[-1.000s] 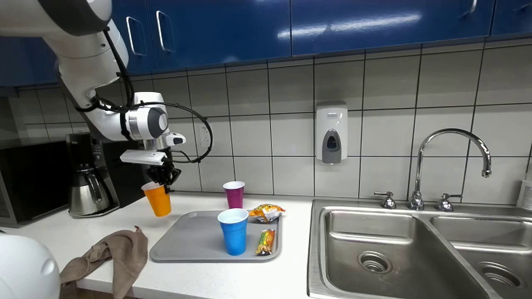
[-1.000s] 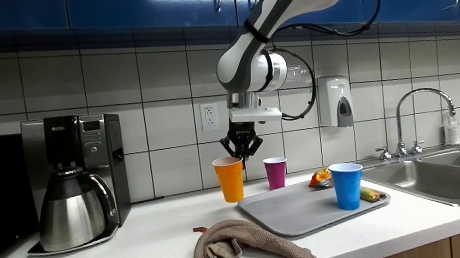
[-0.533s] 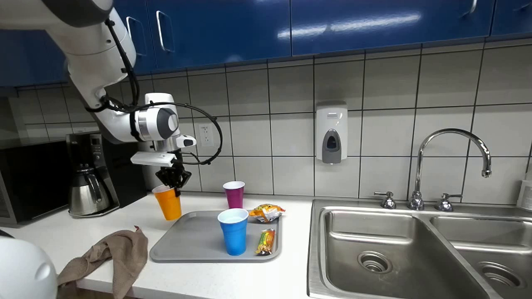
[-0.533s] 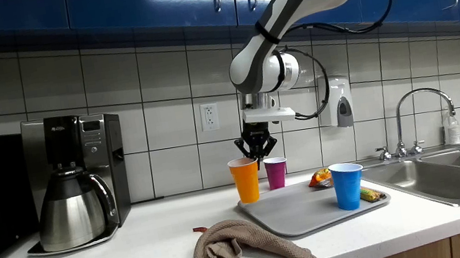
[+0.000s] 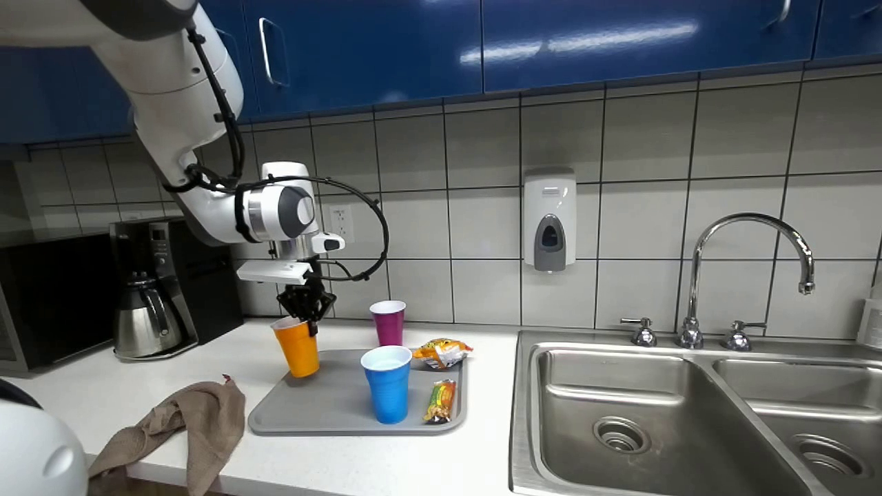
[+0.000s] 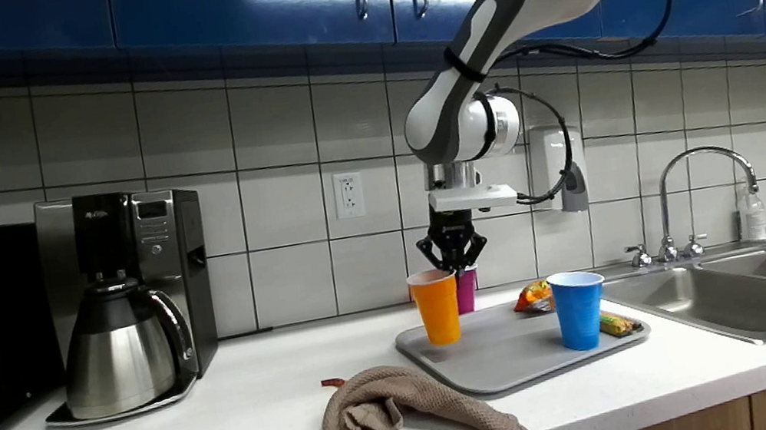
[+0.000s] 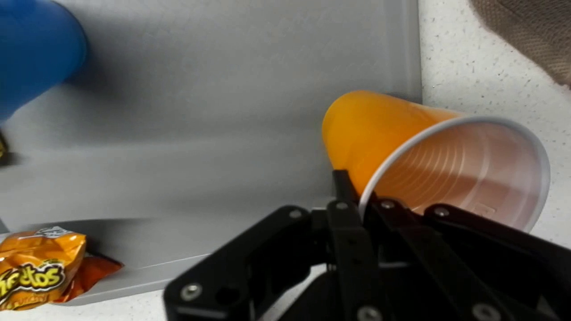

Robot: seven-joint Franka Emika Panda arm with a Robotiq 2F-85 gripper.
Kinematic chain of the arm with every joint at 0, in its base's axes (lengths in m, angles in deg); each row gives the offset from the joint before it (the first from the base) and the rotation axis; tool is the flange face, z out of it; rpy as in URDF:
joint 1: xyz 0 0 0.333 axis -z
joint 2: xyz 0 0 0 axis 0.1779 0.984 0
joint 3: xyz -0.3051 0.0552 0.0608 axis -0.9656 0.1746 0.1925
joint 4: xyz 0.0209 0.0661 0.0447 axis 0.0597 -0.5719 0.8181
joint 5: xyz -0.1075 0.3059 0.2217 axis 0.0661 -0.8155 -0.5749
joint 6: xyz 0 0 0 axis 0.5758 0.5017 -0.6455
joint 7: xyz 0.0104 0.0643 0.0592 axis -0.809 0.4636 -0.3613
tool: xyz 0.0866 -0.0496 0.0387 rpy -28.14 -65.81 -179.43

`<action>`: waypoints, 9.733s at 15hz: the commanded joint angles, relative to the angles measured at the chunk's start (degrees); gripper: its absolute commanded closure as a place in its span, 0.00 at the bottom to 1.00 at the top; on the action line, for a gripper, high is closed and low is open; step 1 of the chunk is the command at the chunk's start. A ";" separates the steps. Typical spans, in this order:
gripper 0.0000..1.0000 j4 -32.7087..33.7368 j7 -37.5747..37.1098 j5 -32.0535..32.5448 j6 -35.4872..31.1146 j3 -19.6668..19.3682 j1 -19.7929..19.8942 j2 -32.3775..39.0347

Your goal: Move the cups onto the tray

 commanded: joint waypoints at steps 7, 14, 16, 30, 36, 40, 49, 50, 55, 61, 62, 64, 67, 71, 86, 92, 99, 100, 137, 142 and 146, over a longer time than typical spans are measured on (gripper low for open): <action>0.99 -3.04 8.42 -4.44 -1.43 1.13 2.84 -1.04; 0.99 -3.93 8.51 -3.74 -3.71 0.69 2.51 -0.49; 0.99 -4.27 8.59 -3.81 -4.52 0.75 2.51 -0.34; 0.27 -4.90 7.95 -3.41 -5.12 0.54 2.31 -0.69; 0.00 -4.73 7.48 -1.41 -0.73 -0.20 2.03 -3.62; 0.00 -4.34 7.22 -0.84 -0.21 -0.56 2.24 -4.84; 0.00 0.77 4.55 0.36 -1.00 -2.90 2.48 -1.64; 0.00 1.62 4.31 0.39 -1.08 -3.18 2.51 -1.00; 0.00 5.44 0.09 2.80 -2.22 -5.23 1.84 2.75; 0.00 10.71 -6.12 3.38 -4.15 -7.34 1.22 8.30; 0.00 11.72 -7.17 2.99 -4.19 -7.62 1.21 9.09; 0.00 13.79 -9.42 2.65 -4.46 -8.42 1.07 10.70; 0.00 16.86 -12.71 2.18 -4.21 -9.60 0.91 12.87; 0.00 20.58 -16.95 2.12 -4.20 -11.24 0.61 15.45; 0.25 31.78 -25.23 1.17 -2.71 -13.05 0.37 25.49; 0.65 32.36 -24.65 1.41 -3.25 -13.09 0.14 25.79; 1.00 31.97 -24.84 1.64 -3.65 -13.22 -0.31 25.70; 1.00 32.05 -24.87 1.69 -3.68 -13.26 -0.39 25.78; 0.99 2.71 -16.04 4.29 -10.05 -12.16 -0.80 3.60; 0.99 -0.71 -16.33 5.21 -10.44 -12.51 -0.68 2.64; 0.99 -2.49 -16.57 6.23 -10.51 -13.00 -0.47 2.34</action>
